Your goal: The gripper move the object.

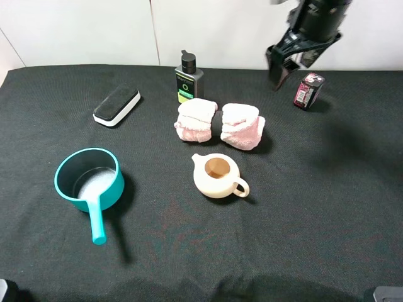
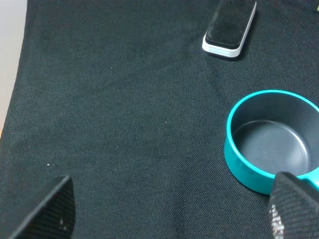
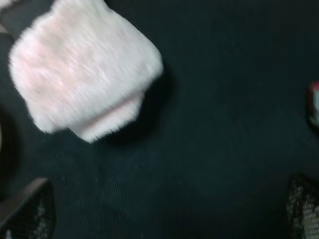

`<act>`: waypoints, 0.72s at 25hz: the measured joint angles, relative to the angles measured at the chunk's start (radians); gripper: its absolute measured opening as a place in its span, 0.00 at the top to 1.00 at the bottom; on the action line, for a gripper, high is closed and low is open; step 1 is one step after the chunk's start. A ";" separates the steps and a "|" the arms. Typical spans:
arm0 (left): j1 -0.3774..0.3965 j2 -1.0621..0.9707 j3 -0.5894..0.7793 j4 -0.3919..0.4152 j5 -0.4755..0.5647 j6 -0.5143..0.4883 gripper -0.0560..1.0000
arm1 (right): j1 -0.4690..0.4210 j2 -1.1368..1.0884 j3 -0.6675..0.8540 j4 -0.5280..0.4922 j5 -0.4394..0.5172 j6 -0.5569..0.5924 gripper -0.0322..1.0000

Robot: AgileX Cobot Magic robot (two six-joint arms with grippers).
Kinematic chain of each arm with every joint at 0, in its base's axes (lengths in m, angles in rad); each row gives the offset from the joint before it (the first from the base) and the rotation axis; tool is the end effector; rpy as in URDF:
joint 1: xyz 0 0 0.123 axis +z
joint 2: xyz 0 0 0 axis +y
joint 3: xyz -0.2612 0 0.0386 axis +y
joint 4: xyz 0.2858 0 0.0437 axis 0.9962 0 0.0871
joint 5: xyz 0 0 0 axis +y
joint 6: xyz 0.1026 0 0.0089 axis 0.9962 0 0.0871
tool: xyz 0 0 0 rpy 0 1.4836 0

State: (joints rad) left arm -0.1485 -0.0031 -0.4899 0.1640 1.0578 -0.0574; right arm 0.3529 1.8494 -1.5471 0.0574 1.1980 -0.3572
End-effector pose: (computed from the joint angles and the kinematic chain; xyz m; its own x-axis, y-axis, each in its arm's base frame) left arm 0.0620 0.0055 0.2882 -0.4489 0.0908 -0.8890 0.0318 0.9958 0.0857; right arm 0.3837 0.1472 0.2186 -0.7583 -0.6304 -0.1662 -0.6390 0.7692 -0.0022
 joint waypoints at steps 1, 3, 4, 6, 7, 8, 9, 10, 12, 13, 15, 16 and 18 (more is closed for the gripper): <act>0.000 0.000 0.000 0.000 0.000 0.000 0.17 | -0.014 -0.010 0.000 0.000 0.009 0.008 0.30; 0.000 0.000 0.000 0.000 0.000 0.000 0.17 | -0.047 -0.040 0.000 0.001 0.013 0.020 0.30; 0.000 0.000 0.000 0.000 0.000 0.000 0.17 | -0.062 -0.055 0.001 0.001 0.015 0.026 0.30; 0.000 0.000 0.000 0.000 0.000 0.000 0.17 | -0.088 -0.087 0.011 0.001 0.016 0.033 0.30; 0.000 0.000 0.000 0.000 0.000 0.000 0.17 | -0.103 -0.106 0.020 0.002 0.017 0.036 0.30; 0.000 0.000 0.000 0.000 0.000 0.000 0.17 | -0.117 -0.123 0.032 0.003 0.017 0.038 0.30; 0.000 0.000 0.000 0.000 0.000 0.000 0.17 | -0.136 -0.144 0.044 0.005 0.019 0.040 0.30; 0.000 0.000 0.000 0.000 0.000 0.000 0.17 | -0.156 -0.165 0.062 0.005 0.020 0.043 0.30; 0.000 0.000 0.000 0.000 0.000 0.000 0.17 | -0.199 -0.208 0.103 0.005 0.022 0.053 0.30; 0.000 0.000 0.000 0.000 0.000 0.000 0.17 | -0.224 -0.233 0.131 0.005 0.022 0.059 0.30; 0.000 0.000 0.000 0.000 0.000 0.000 0.17 | -0.275 -0.290 0.191 0.013 0.023 0.063 0.30; 0.000 0.000 0.000 0.000 0.000 0.000 0.17 | -0.304 -0.316 0.219 0.020 0.023 0.063 0.30; 0.000 0.000 0.000 0.000 0.000 0.000 0.17 | -0.365 -0.385 0.289 0.037 0.022 0.064 0.30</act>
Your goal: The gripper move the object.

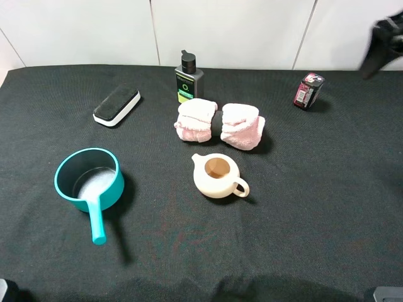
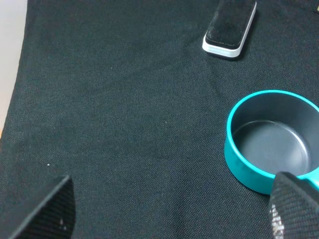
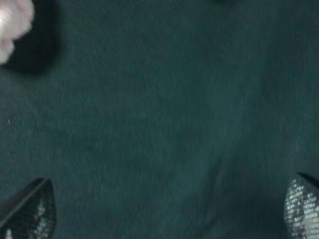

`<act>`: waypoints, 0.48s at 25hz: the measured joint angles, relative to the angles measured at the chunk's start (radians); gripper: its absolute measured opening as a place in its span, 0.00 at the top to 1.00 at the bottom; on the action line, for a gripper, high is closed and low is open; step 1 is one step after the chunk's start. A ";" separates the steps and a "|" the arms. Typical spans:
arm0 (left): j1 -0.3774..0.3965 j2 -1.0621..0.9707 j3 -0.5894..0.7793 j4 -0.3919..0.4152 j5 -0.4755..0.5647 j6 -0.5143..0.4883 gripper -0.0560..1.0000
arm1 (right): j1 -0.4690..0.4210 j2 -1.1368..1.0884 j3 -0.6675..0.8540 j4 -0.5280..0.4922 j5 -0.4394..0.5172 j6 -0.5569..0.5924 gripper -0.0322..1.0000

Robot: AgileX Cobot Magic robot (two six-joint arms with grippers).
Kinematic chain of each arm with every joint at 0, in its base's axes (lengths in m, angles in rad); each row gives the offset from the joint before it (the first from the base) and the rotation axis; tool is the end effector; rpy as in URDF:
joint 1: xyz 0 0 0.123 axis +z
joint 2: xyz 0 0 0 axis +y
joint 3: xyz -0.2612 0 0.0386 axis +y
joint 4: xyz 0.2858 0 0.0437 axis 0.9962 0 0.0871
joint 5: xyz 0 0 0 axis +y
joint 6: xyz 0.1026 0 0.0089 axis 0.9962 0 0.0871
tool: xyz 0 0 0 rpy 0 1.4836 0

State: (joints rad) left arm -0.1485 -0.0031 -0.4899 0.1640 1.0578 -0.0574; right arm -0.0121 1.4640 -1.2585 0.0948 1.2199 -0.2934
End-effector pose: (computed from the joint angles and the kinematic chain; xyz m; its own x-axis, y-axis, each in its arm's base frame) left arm 0.0620 0.0055 0.2882 -0.4489 0.0908 -0.8890 0.0318 0.9958 0.0857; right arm 0.3231 0.0052 0.2715 -0.9376 -0.2454 -0.2464 -0.2590 0.9656 0.0238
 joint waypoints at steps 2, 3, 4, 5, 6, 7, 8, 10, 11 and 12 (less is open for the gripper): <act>0.000 0.000 0.000 0.000 0.000 0.000 0.17 | -0.055 -0.072 0.066 0.016 -0.016 0.000 0.30; 0.000 0.000 0.000 0.000 0.000 0.000 0.17 | -0.084 -0.113 0.102 0.023 -0.028 0.000 0.30; 0.000 0.000 0.000 0.000 0.000 0.000 0.17 | -0.108 -0.155 0.139 0.030 -0.041 0.000 0.30; 0.000 0.000 0.000 0.000 0.000 0.000 0.17 | -0.133 -0.192 0.169 0.037 -0.052 0.000 0.30; 0.000 0.000 0.000 0.000 0.000 0.000 0.17 | -0.154 -0.235 0.205 0.039 -0.066 0.000 0.30; 0.000 0.000 0.000 0.000 0.000 0.000 0.17 | -0.171 -0.280 0.240 0.042 -0.079 0.000 0.30; 0.000 0.000 0.000 0.000 0.000 0.000 0.17 | -0.183 -0.315 0.274 0.042 -0.092 0.000 0.30; 0.000 0.000 0.000 0.000 0.000 0.000 0.17 | -0.200 -0.400 0.332 0.045 -0.106 0.002 0.30; 0.000 0.000 0.000 0.000 0.000 0.000 0.17 | -0.203 -0.442 0.361 0.045 -0.115 0.006 0.30; 0.000 0.000 0.000 0.000 0.000 0.000 0.17 | -0.203 -0.475 0.382 0.045 -0.119 0.015 0.30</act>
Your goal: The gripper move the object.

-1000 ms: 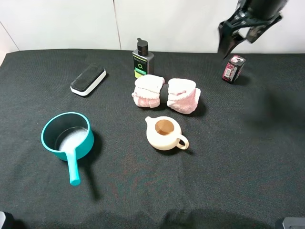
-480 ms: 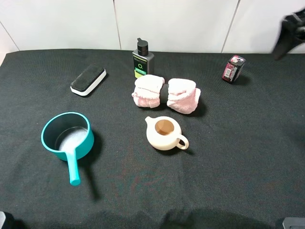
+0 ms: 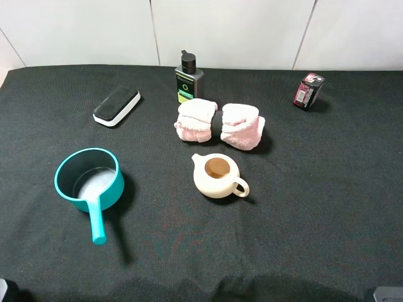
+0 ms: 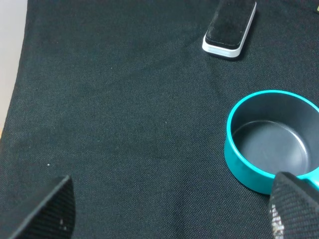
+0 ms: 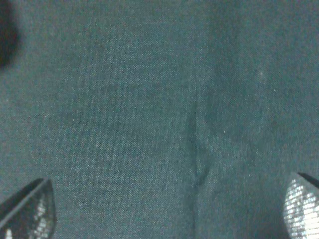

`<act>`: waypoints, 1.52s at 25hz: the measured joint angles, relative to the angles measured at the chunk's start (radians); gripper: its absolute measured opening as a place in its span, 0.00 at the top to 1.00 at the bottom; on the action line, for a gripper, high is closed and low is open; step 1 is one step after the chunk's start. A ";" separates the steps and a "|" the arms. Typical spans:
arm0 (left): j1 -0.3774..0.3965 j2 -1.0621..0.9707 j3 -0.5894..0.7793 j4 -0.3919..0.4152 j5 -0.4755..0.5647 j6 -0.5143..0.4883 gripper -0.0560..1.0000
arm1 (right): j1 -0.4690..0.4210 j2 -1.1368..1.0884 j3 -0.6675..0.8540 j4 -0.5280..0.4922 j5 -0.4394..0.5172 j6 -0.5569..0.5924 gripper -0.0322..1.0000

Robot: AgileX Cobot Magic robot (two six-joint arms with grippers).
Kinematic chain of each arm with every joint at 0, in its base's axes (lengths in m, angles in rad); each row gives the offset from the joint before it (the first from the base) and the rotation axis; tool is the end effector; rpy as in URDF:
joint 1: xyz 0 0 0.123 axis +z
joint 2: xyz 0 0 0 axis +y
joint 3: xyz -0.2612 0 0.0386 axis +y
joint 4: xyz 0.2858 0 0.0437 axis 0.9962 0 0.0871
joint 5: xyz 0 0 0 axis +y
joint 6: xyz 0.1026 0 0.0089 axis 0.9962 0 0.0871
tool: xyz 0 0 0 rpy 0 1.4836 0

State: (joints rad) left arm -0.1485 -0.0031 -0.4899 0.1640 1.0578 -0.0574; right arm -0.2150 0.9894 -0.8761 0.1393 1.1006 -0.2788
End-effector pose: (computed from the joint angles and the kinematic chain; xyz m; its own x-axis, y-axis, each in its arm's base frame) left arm 0.0620 0.0055 0.2882 -0.4489 0.0908 -0.8890 0.0318 0.9958 0.0857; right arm 0.2195 -0.0349 0.2815 -0.8943 -0.0218 -0.4470 -0.0325 0.9993 0.0164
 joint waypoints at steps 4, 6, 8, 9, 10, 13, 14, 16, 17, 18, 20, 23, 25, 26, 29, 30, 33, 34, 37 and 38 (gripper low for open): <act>0.000 0.000 0.000 0.000 0.000 0.000 0.17 | 0.000 -0.134 0.094 0.000 -0.004 0.033 0.30; 0.000 0.000 0.000 0.000 0.000 0.000 0.17 | 0.000 -0.202 0.143 0.000 -0.022 0.037 0.30; 0.000 0.000 0.000 0.000 0.000 0.000 0.17 | 0.000 -0.269 0.187 0.001 -0.043 0.038 0.30; 0.000 0.000 0.000 0.000 0.000 0.000 0.17 | 0.004 -0.308 0.208 0.001 -0.053 0.039 0.30; 0.000 0.000 0.000 0.000 0.000 0.000 0.17 | 0.013 -0.349 0.226 0.000 -0.057 0.041 0.30; 0.000 0.000 0.000 0.001 0.000 0.000 0.17 | 0.050 -0.457 0.268 -0.020 -0.058 0.065 0.30; 0.000 0.000 0.000 0.001 0.000 0.000 0.17 | 0.061 -0.487 0.279 -0.035 -0.058 0.078 0.30; 0.000 0.000 0.000 0.001 0.000 0.000 0.17 | 0.088 -0.548 0.294 -0.063 -0.055 0.104 0.30; 0.000 0.000 0.000 0.001 0.000 0.000 0.17 | 0.102 -0.574 0.303 -0.073 -0.054 0.119 0.30; 0.000 0.000 0.000 0.001 0.000 0.000 0.17 | 0.115 -0.595 0.311 -0.086 -0.053 0.132 0.30; 0.000 0.000 0.000 0.001 0.000 0.000 0.17 | 0.144 -0.643 0.336 -0.107 -0.052 0.155 0.30; 0.000 0.000 0.000 0.002 0.000 0.000 0.17 | 0.182 -0.716 0.366 -0.129 -0.056 0.183 0.30; 0.000 0.000 0.000 0.002 0.000 0.000 0.17 | 0.198 -0.760 0.373 -0.139 -0.067 0.190 0.30; 0.000 0.000 0.000 0.002 0.000 0.000 0.17 | 0.204 -0.781 0.376 -0.139 -0.069 0.190 0.30; 0.000 0.000 0.000 0.002 0.000 0.000 0.17 | 0.209 -0.834 0.377 -0.139 -0.076 0.191 0.30; 0.000 0.000 0.000 0.002 0.000 0.000 0.17 | 0.209 -0.854 0.377 -0.139 -0.077 0.191 0.30; 0.000 0.000 0.000 0.002 0.000 0.000 0.17 | 0.209 -0.917 0.377 -0.139 -0.078 0.191 0.30; 0.000 0.000 0.000 0.002 0.000 0.000 0.17 | 0.209 -0.941 0.377 -0.145 -0.078 0.191 0.30; 0.000 0.000 0.000 0.002 0.000 0.000 0.17 | 0.209 -0.990 0.377 -0.148 -0.079 0.191 0.30; 0.000 0.000 0.000 0.002 0.000 0.000 0.17 | 0.209 -0.994 0.377 -0.149 -0.079 0.191 0.30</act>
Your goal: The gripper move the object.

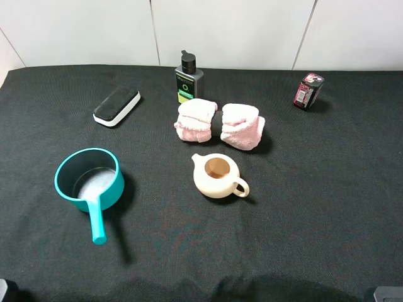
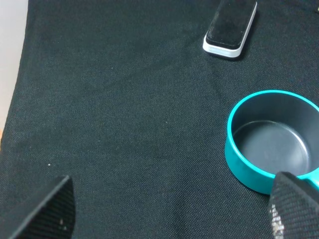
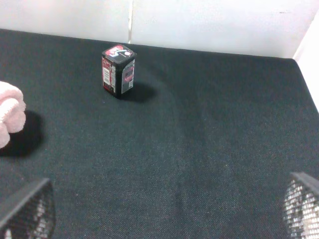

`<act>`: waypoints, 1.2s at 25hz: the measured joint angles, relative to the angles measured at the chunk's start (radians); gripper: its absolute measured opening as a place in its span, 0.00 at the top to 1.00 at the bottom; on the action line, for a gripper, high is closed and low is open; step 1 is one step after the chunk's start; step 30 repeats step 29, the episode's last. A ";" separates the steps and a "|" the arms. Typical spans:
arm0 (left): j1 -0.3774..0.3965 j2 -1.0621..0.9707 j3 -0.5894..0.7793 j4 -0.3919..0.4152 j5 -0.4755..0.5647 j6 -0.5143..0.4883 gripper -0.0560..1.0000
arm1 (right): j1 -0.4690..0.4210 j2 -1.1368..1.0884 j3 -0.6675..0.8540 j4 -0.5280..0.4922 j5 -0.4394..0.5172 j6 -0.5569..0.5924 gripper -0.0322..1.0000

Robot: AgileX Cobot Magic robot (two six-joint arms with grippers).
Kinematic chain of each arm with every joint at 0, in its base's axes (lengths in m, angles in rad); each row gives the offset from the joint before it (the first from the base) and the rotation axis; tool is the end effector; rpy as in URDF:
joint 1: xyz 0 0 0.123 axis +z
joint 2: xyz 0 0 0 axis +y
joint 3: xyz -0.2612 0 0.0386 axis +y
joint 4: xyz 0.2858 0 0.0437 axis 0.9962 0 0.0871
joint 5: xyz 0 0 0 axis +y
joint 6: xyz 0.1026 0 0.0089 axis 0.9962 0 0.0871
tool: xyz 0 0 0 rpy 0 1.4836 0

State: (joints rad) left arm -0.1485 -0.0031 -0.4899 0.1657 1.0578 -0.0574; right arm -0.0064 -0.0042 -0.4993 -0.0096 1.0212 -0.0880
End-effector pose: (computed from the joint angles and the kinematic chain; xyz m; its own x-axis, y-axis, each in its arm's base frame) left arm 0.0620 0.0057 0.2882 -0.4488 0.0916 -0.8889 0.0308 0.9957 0.0871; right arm 0.0614 -0.0012 0.2936 -0.4168 -0.0902 -0.9045 -0.0250 0.9958 -0.0878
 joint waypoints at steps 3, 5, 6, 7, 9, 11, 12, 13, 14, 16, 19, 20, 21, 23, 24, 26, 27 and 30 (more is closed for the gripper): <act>0.000 0.000 0.000 0.000 0.000 0.000 0.17 | 0.000 -0.003 0.002 0.000 -0.001 0.002 0.30; 0.000 0.000 0.000 0.000 0.000 0.000 0.17 | 0.000 -0.002 0.002 0.000 -0.001 0.003 0.30; 0.000 0.000 0.000 0.000 0.000 0.000 0.17 | 0.000 -0.002 0.002 0.000 -0.001 0.003 0.30; 0.000 0.000 0.000 0.000 0.000 0.000 0.17 | 0.000 -0.002 0.002 0.000 -0.001 0.003 0.30; 0.000 0.000 0.000 0.000 0.000 0.000 0.17 | 0.000 -0.002 0.002 0.000 -0.001 0.003 0.30; 0.000 0.000 0.000 0.000 0.000 0.000 0.17 | 0.000 -0.002 0.002 0.000 -0.001 0.003 0.30; 0.000 0.000 0.000 0.000 0.000 0.000 0.17 | 0.000 -0.002 0.002 0.000 -0.001 0.003 0.30; 0.000 0.000 0.000 0.000 0.000 0.000 0.17 | 0.000 -0.002 0.002 0.000 -0.001 0.003 0.30; 0.000 0.000 0.000 0.000 0.000 0.000 0.17 | 0.000 -0.002 0.002 0.000 -0.001 0.003 0.30; 0.000 0.000 0.000 0.000 0.000 0.000 0.17 | 0.000 -0.002 0.002 0.000 -0.001 0.003 0.30; 0.000 0.000 0.000 0.000 0.000 0.000 0.17 | 0.000 -0.002 0.002 0.000 -0.001 0.003 0.30; 0.000 0.000 0.000 0.000 0.000 0.000 0.17 | 0.000 -0.002 0.002 0.000 -0.001 0.003 0.30; 0.000 0.000 0.000 0.000 0.000 0.000 0.17 | 0.000 -0.002 0.002 0.000 -0.001 0.003 0.30; 0.000 0.000 0.000 0.000 0.000 0.000 0.17 | 0.000 -0.002 0.002 0.000 -0.001 0.003 0.30; 0.000 0.000 0.000 0.000 0.000 0.000 0.17 | 0.000 -0.002 0.002 0.000 -0.001 0.003 0.30; 0.000 0.000 0.000 0.000 0.000 0.000 0.17 | 0.000 -0.002 0.002 0.000 -0.001 0.003 0.30; 0.000 0.000 0.000 0.000 0.000 0.000 0.17 | 0.000 -0.002 0.002 0.000 -0.001 0.003 0.30; 0.000 0.000 0.000 0.000 0.000 0.000 0.17 | 0.000 -0.002 0.002 0.000 -0.001 0.003 0.30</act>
